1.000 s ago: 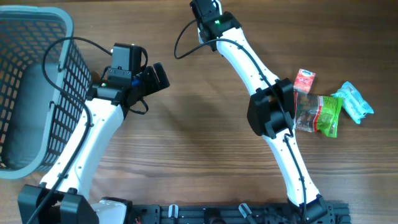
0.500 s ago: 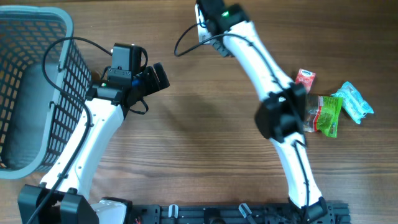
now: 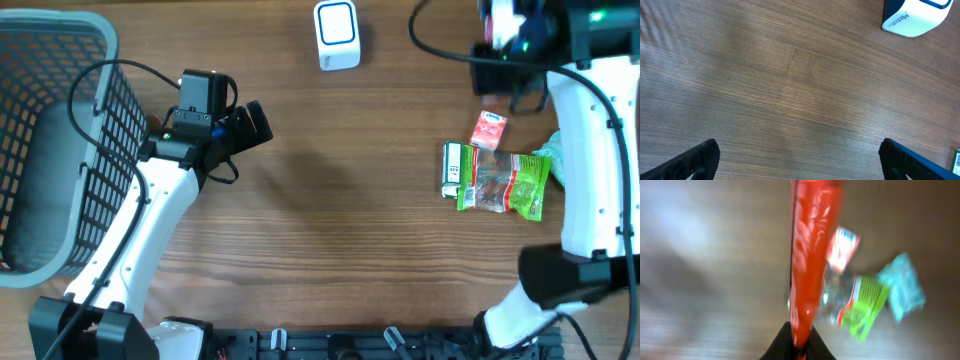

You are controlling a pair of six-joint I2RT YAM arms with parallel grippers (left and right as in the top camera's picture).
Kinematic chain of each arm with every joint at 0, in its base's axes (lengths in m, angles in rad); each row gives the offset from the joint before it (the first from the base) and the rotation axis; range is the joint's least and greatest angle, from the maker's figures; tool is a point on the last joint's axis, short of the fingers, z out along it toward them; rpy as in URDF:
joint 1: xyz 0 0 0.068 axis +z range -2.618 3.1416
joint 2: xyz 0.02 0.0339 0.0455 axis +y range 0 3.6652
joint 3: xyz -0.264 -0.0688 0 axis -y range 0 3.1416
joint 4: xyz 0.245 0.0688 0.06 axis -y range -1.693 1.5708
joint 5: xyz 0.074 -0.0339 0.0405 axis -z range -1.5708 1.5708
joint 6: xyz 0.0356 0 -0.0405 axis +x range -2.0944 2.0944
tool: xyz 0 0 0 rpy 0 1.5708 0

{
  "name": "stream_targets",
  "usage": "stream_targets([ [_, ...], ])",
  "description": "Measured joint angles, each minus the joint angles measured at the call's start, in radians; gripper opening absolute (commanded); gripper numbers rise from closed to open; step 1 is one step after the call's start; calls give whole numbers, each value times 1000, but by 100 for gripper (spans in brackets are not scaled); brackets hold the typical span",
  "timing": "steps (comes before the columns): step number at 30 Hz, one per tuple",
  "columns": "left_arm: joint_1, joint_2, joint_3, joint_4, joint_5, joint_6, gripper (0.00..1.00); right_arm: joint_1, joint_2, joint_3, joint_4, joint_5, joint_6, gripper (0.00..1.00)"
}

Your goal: Scan the item barcode

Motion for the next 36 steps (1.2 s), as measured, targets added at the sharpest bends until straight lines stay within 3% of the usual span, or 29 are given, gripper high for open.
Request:
stream_targets([
  [3,0,0,0,0,0,0,100,-23,-40,-265,114,-12,10,10],
  [7,0,0,0,0,0,0,100,-46,-43,-613,438,-19,17,28],
  [9,0,0,0,0,0,0,100,-58,-41,-735,549,-18,19,70],
  [11,0,0,0,-1,0,0,100,-64,-41,-791,595,-14,23,83],
  [12,0,0,0,-2,0,0,100,-66,-41,-806,602,-13,23,100],
  [20,0,0,0,-1,0,0,100,-66,-41,-810,677,-11,26,100],
  [30,0,0,0,0,0,0,100,-66,-42,-811,948,-11,26,100],
  [36,0,0,0,0,0,0,100,-66,-43,-811,982,-11,26,100],
])
